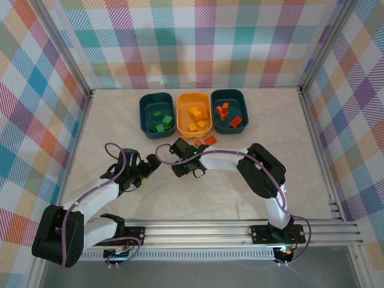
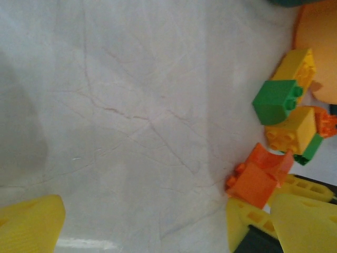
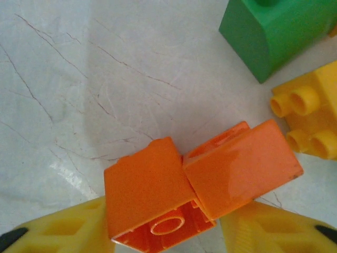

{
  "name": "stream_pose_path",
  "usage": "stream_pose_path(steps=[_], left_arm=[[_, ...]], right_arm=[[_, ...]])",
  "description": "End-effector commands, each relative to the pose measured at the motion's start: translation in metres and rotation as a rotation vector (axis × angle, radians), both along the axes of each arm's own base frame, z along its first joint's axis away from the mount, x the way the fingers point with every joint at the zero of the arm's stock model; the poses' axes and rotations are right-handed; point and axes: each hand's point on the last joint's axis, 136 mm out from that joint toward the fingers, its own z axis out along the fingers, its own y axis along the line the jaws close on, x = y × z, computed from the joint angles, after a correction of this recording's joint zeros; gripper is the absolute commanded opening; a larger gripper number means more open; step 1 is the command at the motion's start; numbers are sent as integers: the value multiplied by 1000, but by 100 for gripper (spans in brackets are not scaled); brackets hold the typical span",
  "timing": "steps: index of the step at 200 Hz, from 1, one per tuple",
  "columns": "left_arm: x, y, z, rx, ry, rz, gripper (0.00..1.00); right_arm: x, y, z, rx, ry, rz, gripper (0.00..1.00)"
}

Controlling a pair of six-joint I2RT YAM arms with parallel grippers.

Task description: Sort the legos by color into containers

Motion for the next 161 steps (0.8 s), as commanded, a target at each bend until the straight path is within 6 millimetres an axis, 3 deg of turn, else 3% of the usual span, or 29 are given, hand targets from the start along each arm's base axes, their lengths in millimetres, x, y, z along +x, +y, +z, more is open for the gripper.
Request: stream_pose_path(steps=[1,40,106,161], left_arm=[[4,-2,3,12,5,-12,100],[8,-1,5,35,0,-20,100],[12,-7,-3,23,29,-39,100],[16,-32,2,25,23,-142,100]], right_arm=[[2,8,3,25,-21,1,44],[-8,1,17,40,-50,17,32],[-16,-14,51,88,-98,11,28],[24,-44,99,171,-212,-86,28]])
